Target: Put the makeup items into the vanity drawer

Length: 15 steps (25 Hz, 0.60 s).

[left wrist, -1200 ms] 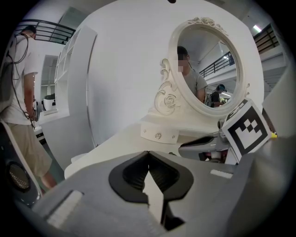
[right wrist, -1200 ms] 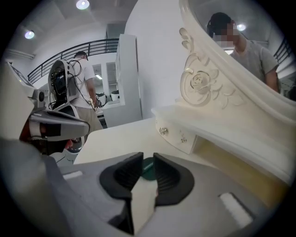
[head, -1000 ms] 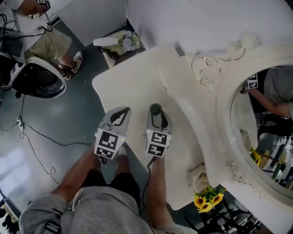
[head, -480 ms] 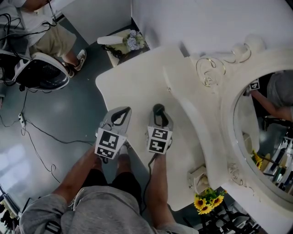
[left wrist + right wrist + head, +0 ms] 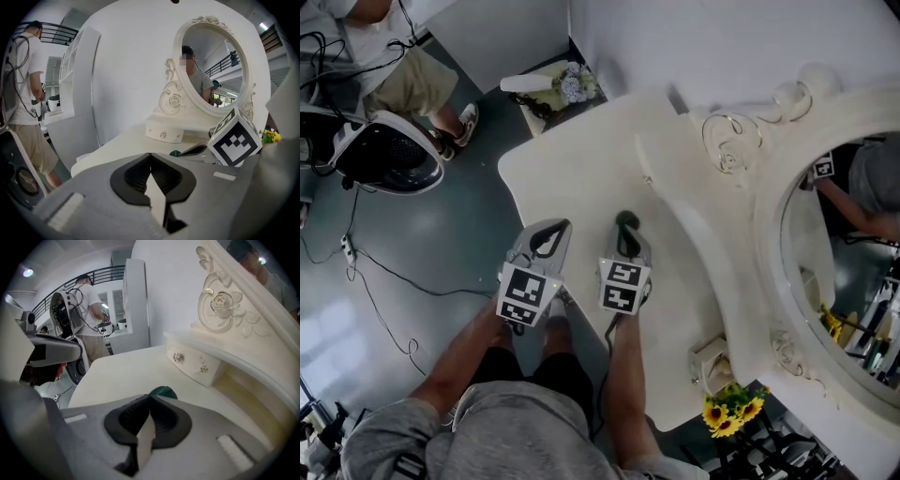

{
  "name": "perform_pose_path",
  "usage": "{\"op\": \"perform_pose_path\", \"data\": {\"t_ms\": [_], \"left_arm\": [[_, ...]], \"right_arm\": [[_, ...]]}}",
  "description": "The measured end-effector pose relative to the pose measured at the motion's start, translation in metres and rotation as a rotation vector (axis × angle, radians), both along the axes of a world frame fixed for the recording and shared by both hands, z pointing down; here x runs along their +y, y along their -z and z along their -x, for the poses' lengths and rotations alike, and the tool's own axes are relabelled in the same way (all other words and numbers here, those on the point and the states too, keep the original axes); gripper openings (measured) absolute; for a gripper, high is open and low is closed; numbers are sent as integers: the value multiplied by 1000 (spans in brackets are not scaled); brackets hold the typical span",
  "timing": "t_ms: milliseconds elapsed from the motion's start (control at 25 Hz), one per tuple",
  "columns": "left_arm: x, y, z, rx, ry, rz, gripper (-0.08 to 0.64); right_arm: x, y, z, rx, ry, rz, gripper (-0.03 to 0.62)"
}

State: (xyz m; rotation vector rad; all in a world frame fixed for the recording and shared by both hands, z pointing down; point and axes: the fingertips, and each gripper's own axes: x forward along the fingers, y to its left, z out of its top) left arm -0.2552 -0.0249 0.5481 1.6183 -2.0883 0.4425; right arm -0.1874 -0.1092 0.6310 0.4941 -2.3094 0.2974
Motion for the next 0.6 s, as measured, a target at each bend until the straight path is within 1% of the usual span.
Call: {"op": "perform_pose_path", "data": {"t_ms": [320, 600], "left_arm": [[-1, 22, -5, -21, -32, -29, 11], [-11, 57, -21, -49, -100, -81, 11]], "right_arm": [[-5, 37, -9, -57, -49, -46, 11], [-6, 84, -31, -110, -118, -95, 11]]}}
